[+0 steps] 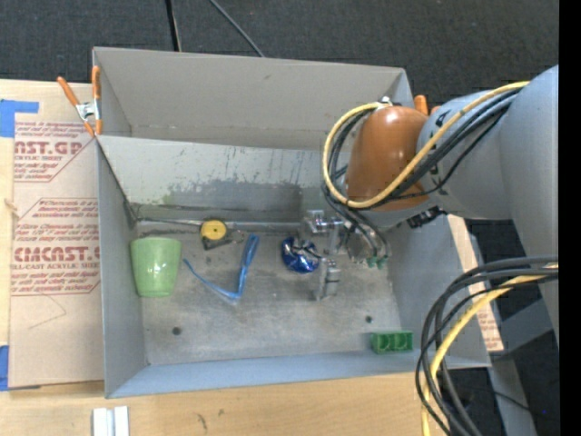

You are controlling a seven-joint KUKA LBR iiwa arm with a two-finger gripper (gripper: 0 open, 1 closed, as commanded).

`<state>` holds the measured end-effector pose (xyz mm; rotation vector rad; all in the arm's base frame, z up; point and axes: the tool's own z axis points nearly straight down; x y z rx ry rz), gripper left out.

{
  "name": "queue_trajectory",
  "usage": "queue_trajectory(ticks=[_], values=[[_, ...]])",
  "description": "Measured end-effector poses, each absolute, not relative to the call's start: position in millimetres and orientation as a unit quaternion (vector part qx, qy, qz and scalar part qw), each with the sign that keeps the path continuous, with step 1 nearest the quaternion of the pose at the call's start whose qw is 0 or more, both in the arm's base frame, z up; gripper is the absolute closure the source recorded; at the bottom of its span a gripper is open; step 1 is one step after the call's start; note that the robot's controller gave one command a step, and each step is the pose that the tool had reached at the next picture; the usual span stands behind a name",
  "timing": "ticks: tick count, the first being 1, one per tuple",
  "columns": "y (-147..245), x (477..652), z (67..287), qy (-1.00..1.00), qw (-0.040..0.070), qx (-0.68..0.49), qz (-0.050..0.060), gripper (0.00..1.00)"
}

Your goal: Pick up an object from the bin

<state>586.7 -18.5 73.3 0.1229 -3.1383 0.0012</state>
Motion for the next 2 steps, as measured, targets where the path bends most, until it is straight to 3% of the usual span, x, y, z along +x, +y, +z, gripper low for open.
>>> queue_trajectory(ticks=[1,2], values=[[-17,588.1,79,-0.999,-0.001,0.039,0.000,1.00],[-2,582.4,282,-0.984,-0.006,0.176,0.001,1.00]])
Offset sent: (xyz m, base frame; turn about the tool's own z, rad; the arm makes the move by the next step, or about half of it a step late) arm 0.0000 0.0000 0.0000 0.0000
